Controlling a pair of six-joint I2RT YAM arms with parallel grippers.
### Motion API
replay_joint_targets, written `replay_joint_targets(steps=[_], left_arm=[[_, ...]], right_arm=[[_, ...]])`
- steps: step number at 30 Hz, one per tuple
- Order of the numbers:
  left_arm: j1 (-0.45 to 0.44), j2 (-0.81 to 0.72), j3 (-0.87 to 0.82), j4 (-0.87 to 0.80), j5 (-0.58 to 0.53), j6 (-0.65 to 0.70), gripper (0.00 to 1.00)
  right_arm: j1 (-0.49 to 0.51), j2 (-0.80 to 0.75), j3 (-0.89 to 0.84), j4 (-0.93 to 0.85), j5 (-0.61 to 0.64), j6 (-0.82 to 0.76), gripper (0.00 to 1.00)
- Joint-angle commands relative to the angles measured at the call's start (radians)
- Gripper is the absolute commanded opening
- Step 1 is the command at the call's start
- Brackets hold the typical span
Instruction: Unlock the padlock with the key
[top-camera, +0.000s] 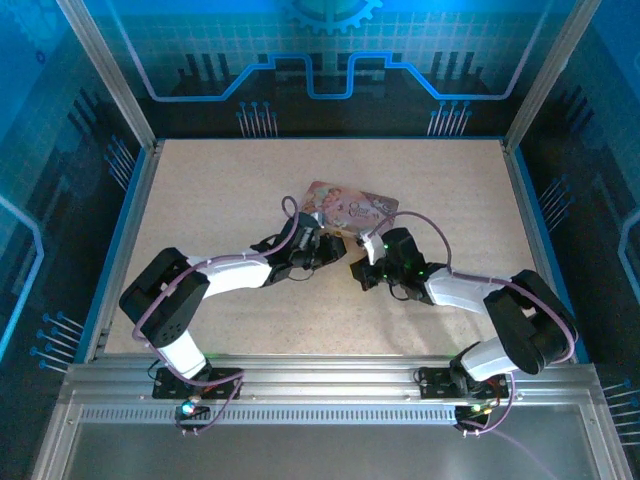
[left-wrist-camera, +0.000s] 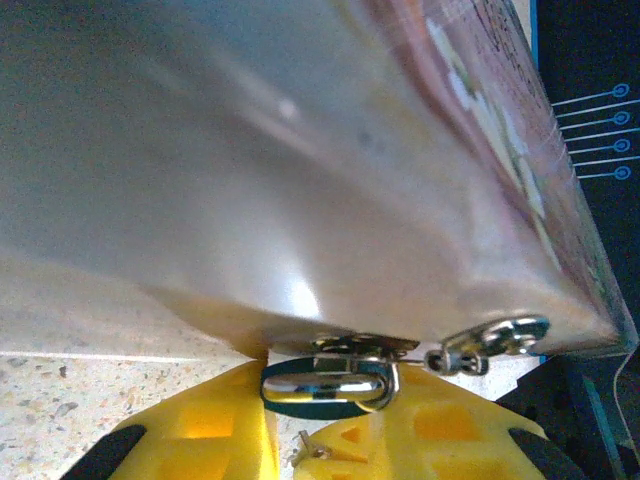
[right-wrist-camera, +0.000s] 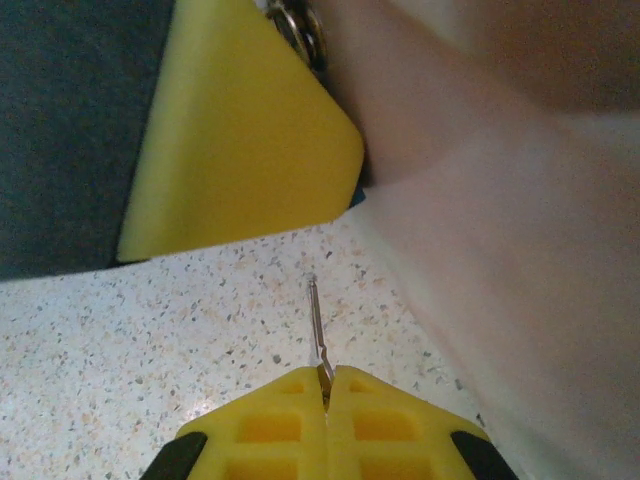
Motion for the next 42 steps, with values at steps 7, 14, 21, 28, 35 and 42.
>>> replay_joint_targets(steps=[7, 14, 21, 28, 35, 42], left_arm=[[-0.008, -0.058, 0.055, -0.025, 0.04, -0.031, 0.05], [-0.007, -0.069, 0.06, -0.034, 0.045, -0.026, 0.05], [-0.008, -0.078, 0.07, -0.044, 0.051, -0.025, 0.05], [-0.008, -0.084, 0.073, -0.059, 0.052, -0.019, 0.05], [-0.008, -0.082, 0.074, -0.067, 0.047, -0.016, 0.05], [-0.007, -0.078, 0.075, -0.07, 0.046, -0.015, 0.04]], right_arm=[[-0.046, -0.007, 0.027, 0.022, -0.011, -0.064, 0.0], [-0.107, -0.02, 0.012, 0.02, -0.057, -0.089, 0.0], [-0.093, -0.042, 0.004, 0.031, -0.096, -0.108, 0.0], [-0.078, -0.04, 0.01, 0.056, -0.063, -0.102, 0.0], [-0.055, -0.039, 0.042, 0.034, -0.062, -0.123, 0.0], [-0.048, -0.034, 0.044, 0.06, -0.059, -0.103, 0.0]])
